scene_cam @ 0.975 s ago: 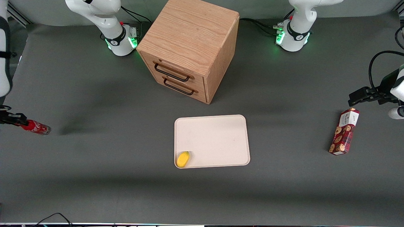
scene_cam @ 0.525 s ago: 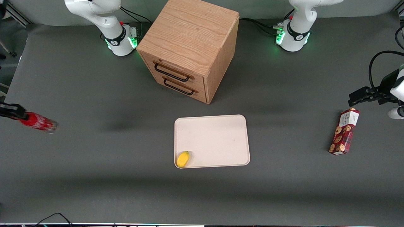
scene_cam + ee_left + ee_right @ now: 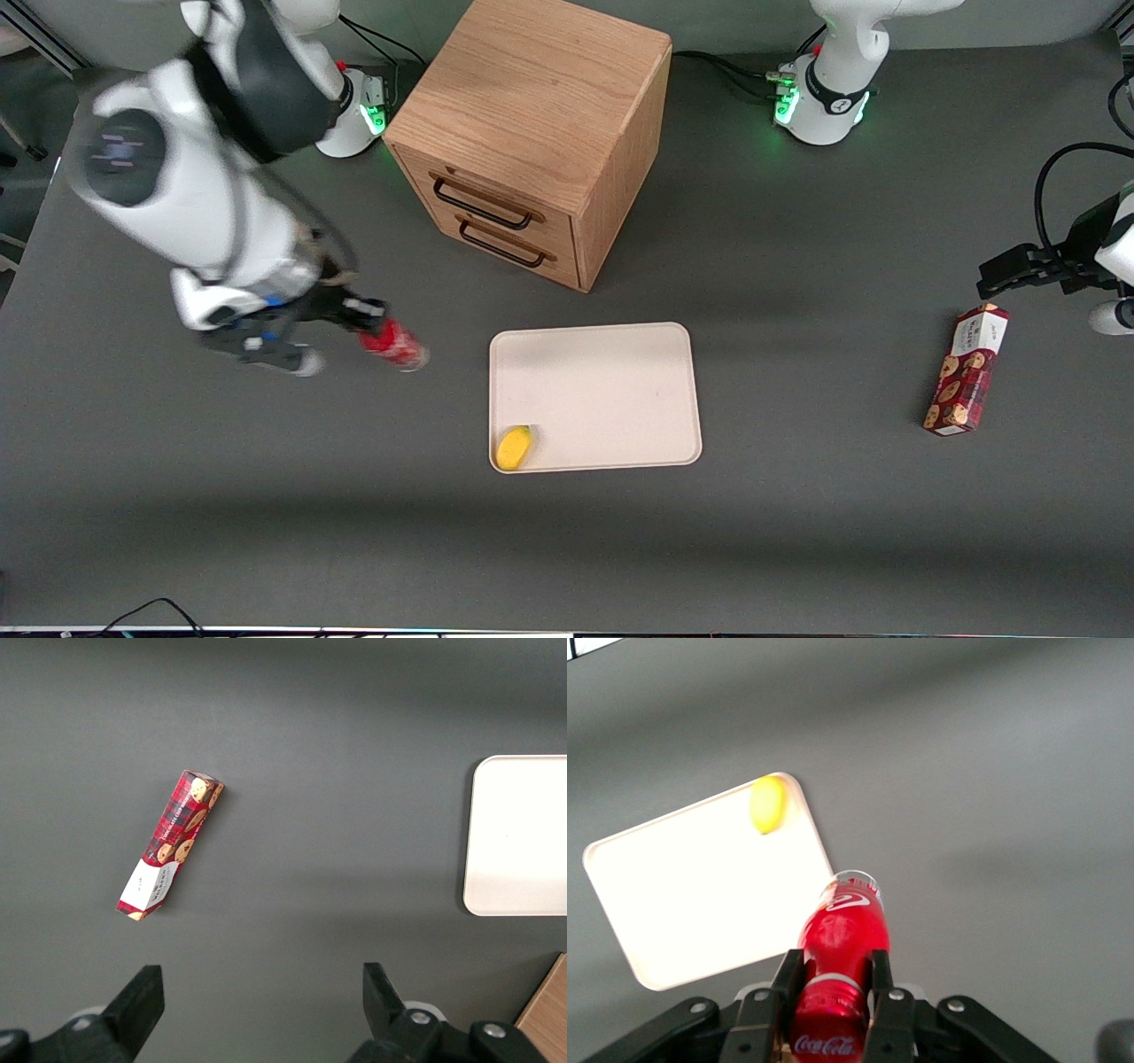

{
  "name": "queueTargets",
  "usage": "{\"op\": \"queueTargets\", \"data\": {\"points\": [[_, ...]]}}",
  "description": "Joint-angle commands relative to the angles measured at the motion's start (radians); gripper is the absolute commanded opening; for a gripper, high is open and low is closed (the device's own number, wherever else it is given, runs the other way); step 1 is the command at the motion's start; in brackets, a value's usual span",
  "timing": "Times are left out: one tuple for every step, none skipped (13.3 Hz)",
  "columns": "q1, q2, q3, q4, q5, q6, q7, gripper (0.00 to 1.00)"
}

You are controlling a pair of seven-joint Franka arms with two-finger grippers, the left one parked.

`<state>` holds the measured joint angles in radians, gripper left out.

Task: Place coke bottle on tray
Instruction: 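Lift the bottle and carry it toward the white tray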

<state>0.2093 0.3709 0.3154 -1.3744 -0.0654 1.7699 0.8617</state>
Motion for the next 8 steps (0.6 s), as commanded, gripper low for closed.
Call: {"op": "queueTargets", "data": {"points": [[0.053, 0.123, 0.063, 0.020, -0.105, 0.115, 0.201, 0.00], [0.068, 0.155, 0.068, 0.015, -0.117, 0.140, 0.224, 0.00], [0.079, 0.183, 0.068, 0.014, -0.117, 0.154, 0.223, 0.00], [0.084, 0.209, 0.068, 0.012, -0.122, 0.169, 0.217, 0.00], [0.084, 0.235, 0.068, 0.006, -0.138, 0.186, 0.215, 0.00], [0.085, 0.255, 0.068, -0.008, -0.152, 0.203, 0.214, 0.00], [0.085, 0.275, 0.068, -0.014, -0.171, 0.227, 0.215, 0.00], [0.085, 0.287, 0.068, -0.015, -0.180, 0.239, 0.212, 0.00]]}}
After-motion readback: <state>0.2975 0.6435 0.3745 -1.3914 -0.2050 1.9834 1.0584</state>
